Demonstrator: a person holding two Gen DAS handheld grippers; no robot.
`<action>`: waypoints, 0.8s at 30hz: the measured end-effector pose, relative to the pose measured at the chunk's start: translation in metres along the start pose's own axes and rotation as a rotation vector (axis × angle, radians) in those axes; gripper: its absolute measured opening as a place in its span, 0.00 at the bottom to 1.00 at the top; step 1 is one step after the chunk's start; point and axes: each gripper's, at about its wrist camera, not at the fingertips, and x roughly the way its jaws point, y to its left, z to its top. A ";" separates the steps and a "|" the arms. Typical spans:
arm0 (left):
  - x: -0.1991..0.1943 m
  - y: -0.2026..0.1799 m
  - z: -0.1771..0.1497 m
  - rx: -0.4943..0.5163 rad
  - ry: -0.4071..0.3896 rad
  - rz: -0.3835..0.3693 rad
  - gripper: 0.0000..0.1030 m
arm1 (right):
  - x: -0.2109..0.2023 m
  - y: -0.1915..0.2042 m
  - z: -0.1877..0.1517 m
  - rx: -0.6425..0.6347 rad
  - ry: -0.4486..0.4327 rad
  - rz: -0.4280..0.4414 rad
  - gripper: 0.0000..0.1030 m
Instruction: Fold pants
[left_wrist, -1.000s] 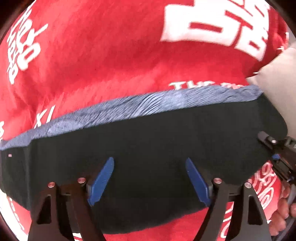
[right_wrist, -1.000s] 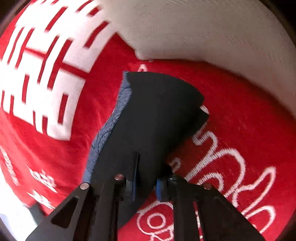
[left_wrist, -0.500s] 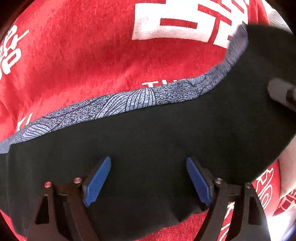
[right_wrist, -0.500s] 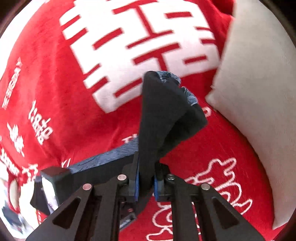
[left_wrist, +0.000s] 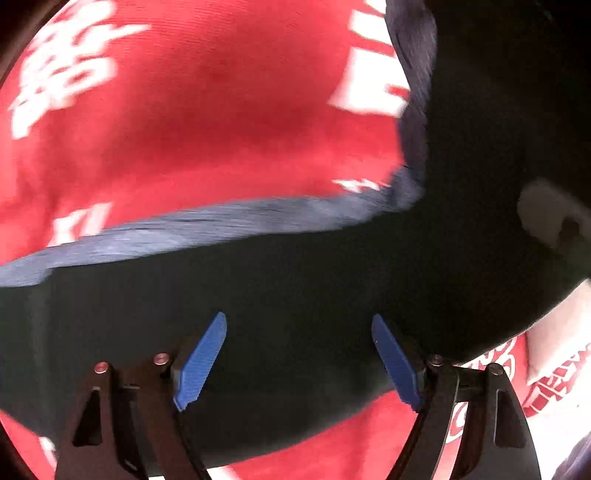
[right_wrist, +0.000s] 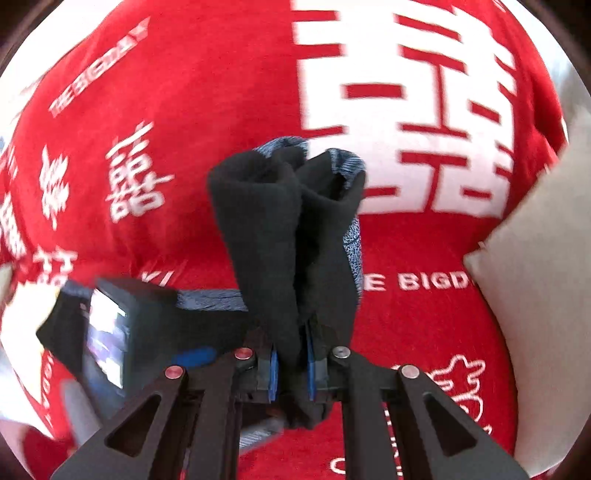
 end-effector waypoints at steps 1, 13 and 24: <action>-0.011 0.023 -0.001 -0.025 -0.007 0.027 0.81 | 0.003 0.012 -0.001 -0.026 0.004 -0.002 0.12; -0.059 0.211 -0.038 -0.209 0.038 0.282 0.81 | 0.081 0.169 -0.061 -0.384 0.163 -0.106 0.13; -0.067 0.207 -0.044 -0.197 0.043 0.169 0.81 | 0.067 0.195 -0.107 -0.587 0.172 -0.200 0.44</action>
